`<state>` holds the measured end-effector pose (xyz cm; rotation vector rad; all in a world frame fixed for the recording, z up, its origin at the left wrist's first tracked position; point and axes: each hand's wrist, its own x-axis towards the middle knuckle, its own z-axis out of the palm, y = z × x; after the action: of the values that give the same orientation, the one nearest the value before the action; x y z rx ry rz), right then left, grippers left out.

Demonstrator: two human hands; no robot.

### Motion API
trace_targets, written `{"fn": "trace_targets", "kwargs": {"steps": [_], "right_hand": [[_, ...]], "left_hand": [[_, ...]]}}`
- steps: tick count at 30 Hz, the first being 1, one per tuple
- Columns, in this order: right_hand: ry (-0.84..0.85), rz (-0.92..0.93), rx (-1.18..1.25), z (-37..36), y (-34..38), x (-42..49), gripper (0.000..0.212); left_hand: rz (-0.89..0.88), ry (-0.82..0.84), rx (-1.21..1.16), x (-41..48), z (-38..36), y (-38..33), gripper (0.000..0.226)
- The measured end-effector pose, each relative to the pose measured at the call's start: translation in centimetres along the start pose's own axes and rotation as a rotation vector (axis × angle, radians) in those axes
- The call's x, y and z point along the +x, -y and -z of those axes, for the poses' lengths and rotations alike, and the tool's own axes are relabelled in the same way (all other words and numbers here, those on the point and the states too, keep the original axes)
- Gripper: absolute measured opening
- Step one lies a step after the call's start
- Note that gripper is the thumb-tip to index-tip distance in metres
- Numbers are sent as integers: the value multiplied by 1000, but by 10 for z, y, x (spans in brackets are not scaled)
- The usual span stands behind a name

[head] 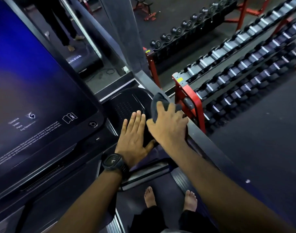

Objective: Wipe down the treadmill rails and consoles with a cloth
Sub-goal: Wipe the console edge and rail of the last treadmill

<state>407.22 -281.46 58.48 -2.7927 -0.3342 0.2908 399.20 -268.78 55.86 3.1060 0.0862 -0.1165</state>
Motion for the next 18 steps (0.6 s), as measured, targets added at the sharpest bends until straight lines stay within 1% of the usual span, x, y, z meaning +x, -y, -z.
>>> {"fn": "trace_targets", "kwargs": {"steps": [1, 2, 3, 5, 6, 7, 8, 10, 12, 13, 15, 16, 17, 18], "right_hand": [[-20, 45, -24, -2, 0, 0, 75], [-9, 51, 0, 0, -2, 6, 75], [27, 13, 67, 5, -6, 14, 74], [102, -148, 225, 11, -13, 23, 69], [103, -211, 230, 11, -13, 18, 68], [84, -248, 176, 8, -12, 6, 68], [52, -245, 95, 6, -9, -7, 70], [11, -177, -11, 1, -6, -23, 74], [3, -111, 32, 3, -14, -17, 72], [12, -137, 106, 7, -19, -12, 70], [64, -302, 224, 11, -28, -10, 67], [84, -367, 203, 9, -29, -15, 68], [85, -395, 138, 7, -27, -26, 71], [61, -375, 69, 4, -23, -36, 73]], "left_hand": [[-9, -1, 1, 1, 0, -2, 92], [-16, 0, 5, 2, 0, -4, 92], [-22, 2, 12, 2, -1, -6, 92], [-35, -7, 14, 2, -1, -8, 92], [-38, -12, 3, 2, -1, -9, 91], [-46, -12, -11, 1, -2, -8, 90], [-52, -14, -20, 1, -2, -7, 89], [-66, -16, -15, 1, -3, -6, 89], [-69, -11, -9, 2, -2, -7, 90], [-66, -13, -9, 2, -3, -8, 90], [-63, -9, -3, 2, -3, -9, 90], [-59, -8, 1, 2, -3, -9, 90], [-57, -10, 2, 1, -3, -9, 90], [-56, -9, 6, 1, -3, -9, 91]]}}
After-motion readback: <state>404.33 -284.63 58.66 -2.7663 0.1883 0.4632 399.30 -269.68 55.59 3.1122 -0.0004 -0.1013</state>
